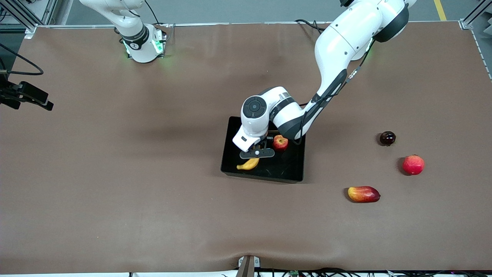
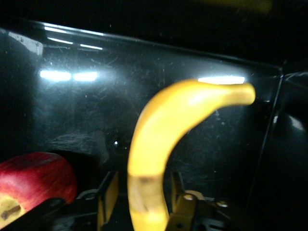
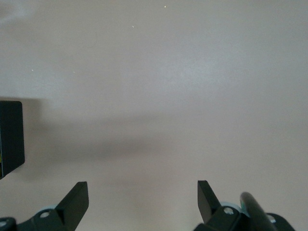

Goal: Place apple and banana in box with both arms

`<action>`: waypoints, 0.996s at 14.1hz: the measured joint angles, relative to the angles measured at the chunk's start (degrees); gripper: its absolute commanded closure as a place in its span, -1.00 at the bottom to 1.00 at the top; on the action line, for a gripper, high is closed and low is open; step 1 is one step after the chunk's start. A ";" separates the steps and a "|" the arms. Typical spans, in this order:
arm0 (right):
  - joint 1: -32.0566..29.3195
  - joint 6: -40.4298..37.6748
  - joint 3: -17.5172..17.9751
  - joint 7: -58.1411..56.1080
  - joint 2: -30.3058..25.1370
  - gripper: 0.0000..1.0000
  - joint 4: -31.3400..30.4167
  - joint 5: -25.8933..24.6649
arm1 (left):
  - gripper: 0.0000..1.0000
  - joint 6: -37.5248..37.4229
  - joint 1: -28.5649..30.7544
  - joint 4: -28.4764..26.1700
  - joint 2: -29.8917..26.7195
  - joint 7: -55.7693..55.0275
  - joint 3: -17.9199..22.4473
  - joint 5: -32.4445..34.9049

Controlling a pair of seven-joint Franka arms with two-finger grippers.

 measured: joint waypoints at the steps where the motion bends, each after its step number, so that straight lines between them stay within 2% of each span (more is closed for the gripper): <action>1: 0.00 0.00 -0.01 0.00 0.00 -1.00 0.00 0.02 | -1.00 -0.01 0.15 0.65 -0.44 0.00 0.01 0.00; 3: -0.01 0.01 -0.02 0.00 0.00 -1.00 0.00 0.05 | -1.00 -1.89 1.27 1.61 -2.75 0.01 0.12 0.13; 5: -0.01 0.01 -0.03 0.00 0.00 -1.00 0.00 0.07 | -1.00 -8.42 4.11 2.34 -7.20 2.10 0.18 0.29; 11: -0.03 0.04 -0.08 0.00 0.03 -1.00 0.00 0.10 | -1.00 -23.00 19.93 2.58 -23.02 22.05 -0.05 -5.67; 14: -0.03 0.12 -0.08 0.00 0.04 -1.00 0.00 0.10 | -1.00 -31.08 23.94 2.55 -29.10 26.57 -0.01 -7.42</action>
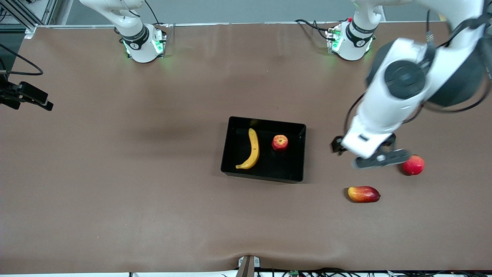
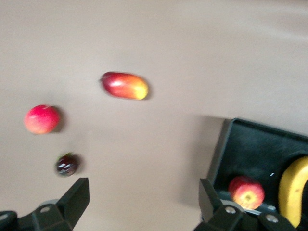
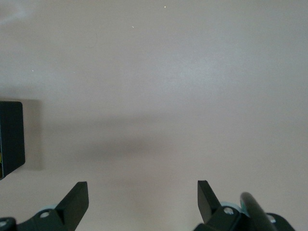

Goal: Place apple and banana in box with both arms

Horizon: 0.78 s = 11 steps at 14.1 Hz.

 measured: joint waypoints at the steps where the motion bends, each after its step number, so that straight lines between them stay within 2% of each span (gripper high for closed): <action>1: 0.00 0.03 -0.01 0.00 0.00 -1.00 0.00 0.00 | -1.00 -1.63 0.61 -0.08 -1.82 0.85 0.01 -0.34; 3: 0.00 0.06 -0.01 0.00 0.00 -1.00 0.00 0.00 | -1.00 -4.48 0.98 -0.46 -5.06 4.31 0.96 -1.86; 5: 0.00 0.08 -0.01 0.00 0.00 -1.00 0.00 0.00 | -1.00 -5.66 0.52 -2.11 -7.90 10.75 4.36 -5.90; 8: 0.00 0.10 -0.01 0.00 0.00 -1.00 0.00 0.00 | -1.00 -5.53 0.36 -7.50 -13.66 17.78 10.13 -11.83; 11: 0.00 0.11 -0.01 0.00 0.00 -1.00 0.00 0.01 | -1.00 -5.03 -1.91 -14.15 -20.95 21.49 16.17 -14.35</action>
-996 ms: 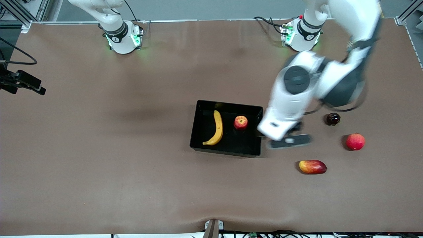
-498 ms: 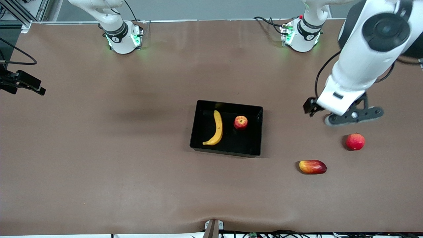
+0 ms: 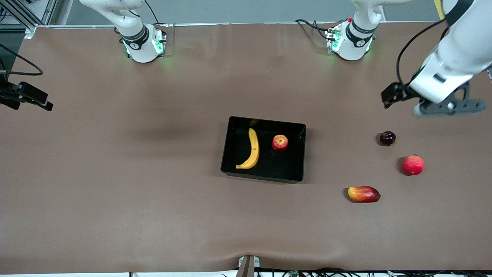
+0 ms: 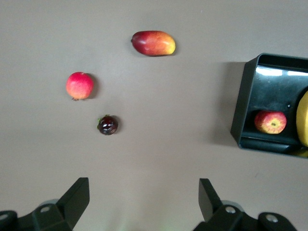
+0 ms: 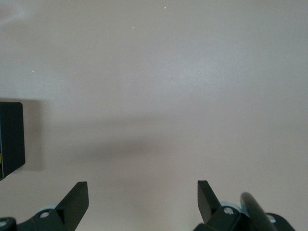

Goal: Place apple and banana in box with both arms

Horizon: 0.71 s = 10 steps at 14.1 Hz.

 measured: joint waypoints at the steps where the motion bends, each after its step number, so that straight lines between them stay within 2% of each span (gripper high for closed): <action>1: 0.00 0.00 0.00 0.00 0.00 -1.00 0.00 0.00 | -1.00 0.18 -0.21 -1.66 -2.06 0.72 1.04 -0.55; 5: 0.00 0.00 0.00 0.00 0.00 -1.00 0.00 0.00 | -1.00 0.81 -0.20 -5.65 -6.73 1.10 2.14 -2.30; 10: 0.00 0.00 0.00 0.00 0.00 -1.00 0.00 0.00 | -1.00 2.52 -0.21 -6.30 -6.90 1.10 2.17 -2.58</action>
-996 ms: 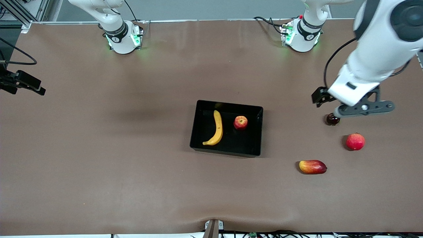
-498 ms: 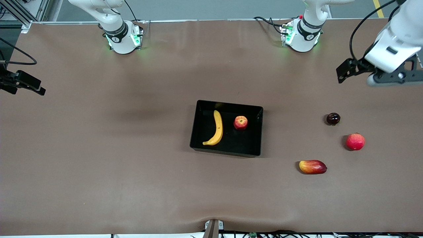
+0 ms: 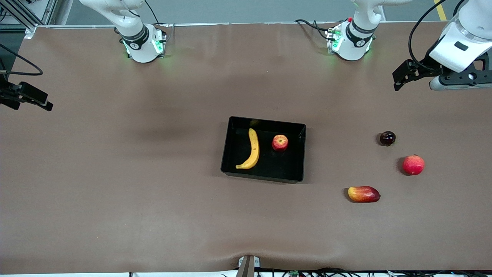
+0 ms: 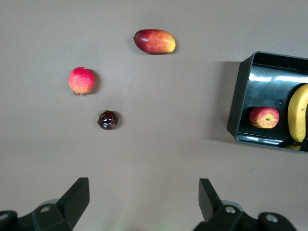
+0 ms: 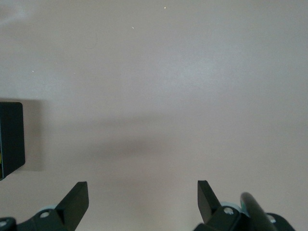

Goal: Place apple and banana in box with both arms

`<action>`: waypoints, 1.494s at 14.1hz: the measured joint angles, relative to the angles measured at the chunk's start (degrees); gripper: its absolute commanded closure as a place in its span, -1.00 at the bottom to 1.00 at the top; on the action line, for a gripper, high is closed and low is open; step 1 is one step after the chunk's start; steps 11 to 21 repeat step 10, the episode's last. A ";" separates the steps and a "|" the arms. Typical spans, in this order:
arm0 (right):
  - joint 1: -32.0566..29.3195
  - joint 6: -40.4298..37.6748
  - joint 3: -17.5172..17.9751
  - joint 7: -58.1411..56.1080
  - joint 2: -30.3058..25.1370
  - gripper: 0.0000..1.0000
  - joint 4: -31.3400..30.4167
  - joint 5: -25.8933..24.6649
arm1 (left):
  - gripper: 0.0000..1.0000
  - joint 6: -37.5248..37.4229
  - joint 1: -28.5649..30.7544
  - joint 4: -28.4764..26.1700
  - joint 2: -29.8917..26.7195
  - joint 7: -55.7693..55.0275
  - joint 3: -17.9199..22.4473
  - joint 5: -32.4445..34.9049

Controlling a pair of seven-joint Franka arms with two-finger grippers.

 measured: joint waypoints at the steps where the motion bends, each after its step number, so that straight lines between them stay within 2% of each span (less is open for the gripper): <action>1: 0.00 0.00 0.00 0.00 0.00 -1.00 0.00 0.00 | -1.00 0.13 -0.02 0.01 0.08 0.00 -0.06 0.00; 10: 0.00 0.01 0.00 0.00 0.00 -1.00 0.00 0.00 | -1.00 0.72 0.56 4.79 5.64 0.00 0.59 0.09; 21: 0.00 0.01 0.00 0.00 0.00 -1.00 0.00 0.00 | -1.00 0.72 0.56 4.79 5.64 0.00 0.59 0.09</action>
